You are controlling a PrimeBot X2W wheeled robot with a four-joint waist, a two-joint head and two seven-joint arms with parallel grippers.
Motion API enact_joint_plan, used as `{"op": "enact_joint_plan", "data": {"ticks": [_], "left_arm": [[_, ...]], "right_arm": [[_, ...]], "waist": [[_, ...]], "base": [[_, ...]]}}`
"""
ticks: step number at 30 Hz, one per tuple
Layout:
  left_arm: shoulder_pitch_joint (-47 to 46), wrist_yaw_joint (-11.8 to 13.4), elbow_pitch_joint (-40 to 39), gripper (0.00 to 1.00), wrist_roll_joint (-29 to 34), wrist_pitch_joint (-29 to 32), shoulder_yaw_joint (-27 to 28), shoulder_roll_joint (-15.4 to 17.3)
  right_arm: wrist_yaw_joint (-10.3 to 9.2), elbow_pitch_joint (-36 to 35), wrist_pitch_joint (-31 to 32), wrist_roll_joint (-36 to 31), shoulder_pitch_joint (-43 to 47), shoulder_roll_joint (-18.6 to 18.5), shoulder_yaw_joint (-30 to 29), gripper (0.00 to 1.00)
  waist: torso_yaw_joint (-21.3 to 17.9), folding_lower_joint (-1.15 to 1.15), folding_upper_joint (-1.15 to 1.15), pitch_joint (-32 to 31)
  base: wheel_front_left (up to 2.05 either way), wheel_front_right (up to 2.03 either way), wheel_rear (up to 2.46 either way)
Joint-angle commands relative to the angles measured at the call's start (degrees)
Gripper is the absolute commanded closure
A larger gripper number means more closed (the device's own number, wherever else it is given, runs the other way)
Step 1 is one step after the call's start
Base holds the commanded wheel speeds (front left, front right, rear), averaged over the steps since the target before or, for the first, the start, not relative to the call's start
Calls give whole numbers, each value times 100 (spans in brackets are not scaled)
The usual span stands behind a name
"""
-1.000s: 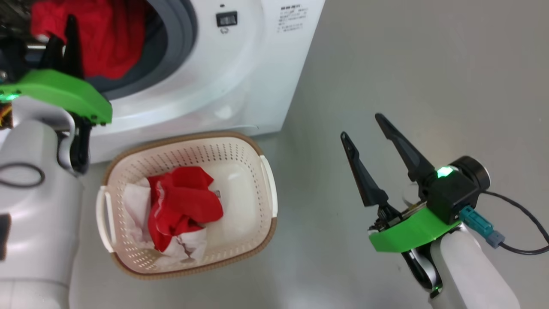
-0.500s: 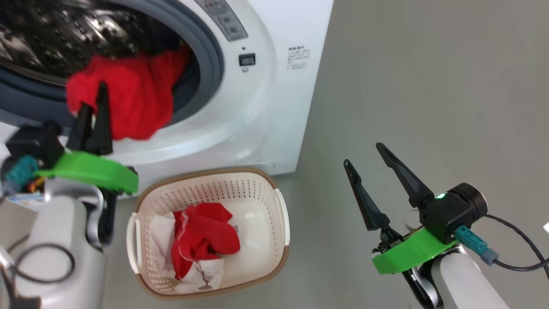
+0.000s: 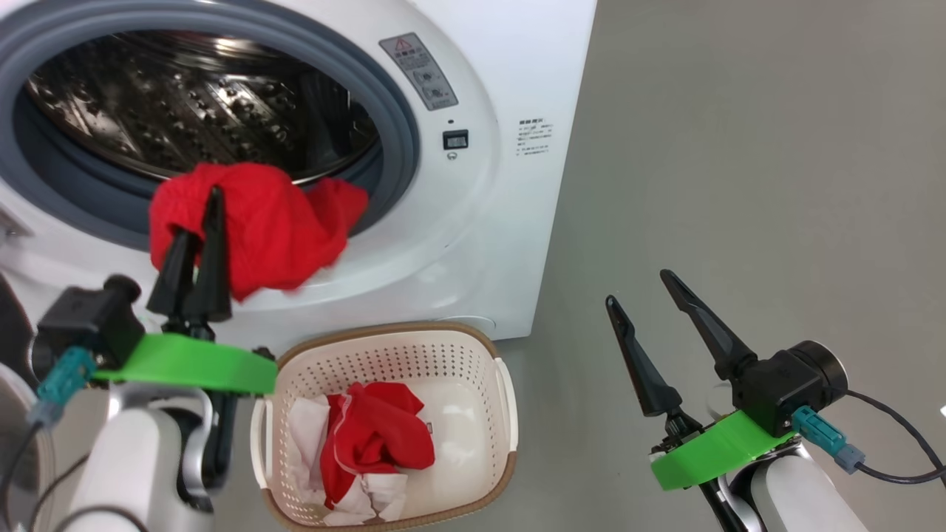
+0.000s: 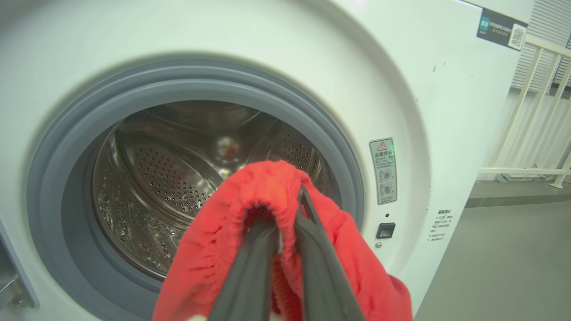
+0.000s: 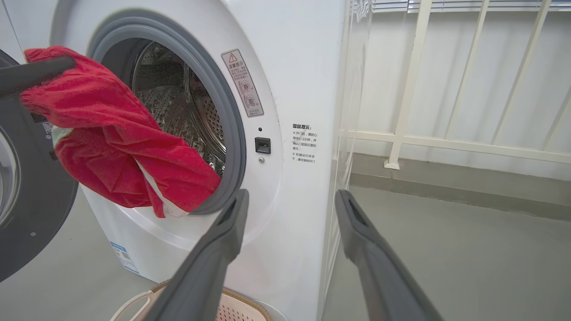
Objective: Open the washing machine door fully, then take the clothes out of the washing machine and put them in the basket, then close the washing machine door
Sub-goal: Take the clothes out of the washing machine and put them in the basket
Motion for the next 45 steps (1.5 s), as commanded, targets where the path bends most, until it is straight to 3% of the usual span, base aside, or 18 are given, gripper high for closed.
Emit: {"op": "enact_joint_plan", "data": {"ticks": [1, 9, 15, 29, 39, 45], "left_arm": [[160, 97, -530, 100, -21, 107, 156, 96], [640, 234, -1375, 100, -52, 500, 33, 42], [818, 247, -1150, 100, -202, 538, -59, -96], [331, 158, 966, 100, -383, 177, -328, -322], [-351, -193, 2839, 100, -877, -60, -431, -452], [-932, -229, 3893, 100, -875, -172, -703, -481]], "right_arm": [[25, -133, -36, 17, -2, 15, 101, 0], [25, -169, -36, -2, -11, 35, 61, 0], [25, -182, -36, -22, -99, 44, 57, 0], [25, -138, -36, -90, -350, 18, 89, 0], [25, -61, -36, -85, -450, 2, 62, 0], [25, -74, -36, -66, -605, 3, 51, 0]], "waist": [[43, 0, 0, -51], [107, 0, 0, 99], [115, 0, 0, 320], [-38, 0, 0, 841], [-129, 0, 0, 1184], [-168, 0, 0, 1505]], "base": [[0, 0, 0], [0, 0, 0], [0, 0, 0], [0, 0, 0], [0, 0, 0], [0, 0, 0]]}}
